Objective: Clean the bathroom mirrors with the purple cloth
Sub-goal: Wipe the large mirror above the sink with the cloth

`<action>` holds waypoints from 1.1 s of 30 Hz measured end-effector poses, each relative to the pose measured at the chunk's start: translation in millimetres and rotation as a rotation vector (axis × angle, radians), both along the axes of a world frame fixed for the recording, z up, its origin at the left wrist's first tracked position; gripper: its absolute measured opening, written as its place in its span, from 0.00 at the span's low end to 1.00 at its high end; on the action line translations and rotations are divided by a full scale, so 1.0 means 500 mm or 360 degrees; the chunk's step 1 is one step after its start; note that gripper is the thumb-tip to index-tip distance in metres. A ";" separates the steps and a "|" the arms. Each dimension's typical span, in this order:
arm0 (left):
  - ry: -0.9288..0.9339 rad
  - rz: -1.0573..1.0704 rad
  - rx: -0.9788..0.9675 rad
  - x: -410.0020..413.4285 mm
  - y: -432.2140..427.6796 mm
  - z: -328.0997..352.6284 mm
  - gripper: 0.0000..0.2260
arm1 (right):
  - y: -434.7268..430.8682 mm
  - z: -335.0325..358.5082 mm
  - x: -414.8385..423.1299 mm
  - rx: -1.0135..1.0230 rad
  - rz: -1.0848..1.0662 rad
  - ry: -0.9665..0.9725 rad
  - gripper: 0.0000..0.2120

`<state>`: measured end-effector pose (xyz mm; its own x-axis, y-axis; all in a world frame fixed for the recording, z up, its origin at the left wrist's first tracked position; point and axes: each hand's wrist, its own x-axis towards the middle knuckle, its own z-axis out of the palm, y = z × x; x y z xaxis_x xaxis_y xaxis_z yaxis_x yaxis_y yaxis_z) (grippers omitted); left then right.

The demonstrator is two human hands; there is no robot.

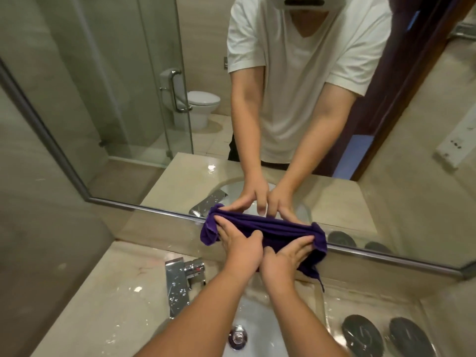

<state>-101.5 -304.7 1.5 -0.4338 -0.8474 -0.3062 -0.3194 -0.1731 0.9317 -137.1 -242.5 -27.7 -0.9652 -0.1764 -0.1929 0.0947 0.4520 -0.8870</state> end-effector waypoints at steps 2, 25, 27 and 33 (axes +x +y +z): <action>-0.0006 0.0055 -0.0003 0.028 -0.051 0.000 0.49 | -0.040 0.000 0.036 0.0050 0.0102 -0.0014 0.53; 0.0199 0.0603 -0.0090 0.410 -0.539 0.017 0.27 | -0.454 0.072 0.387 -0.0752 0.0333 -0.0496 0.50; 0.0321 0.0591 -0.0032 0.426 -0.512 0.012 0.17 | -0.433 0.077 0.380 -0.1046 0.0117 -0.0637 0.45; 0.0442 0.0143 0.0152 0.465 -0.381 0.031 0.07 | -0.296 0.118 0.350 -0.1263 0.0109 -0.0785 0.20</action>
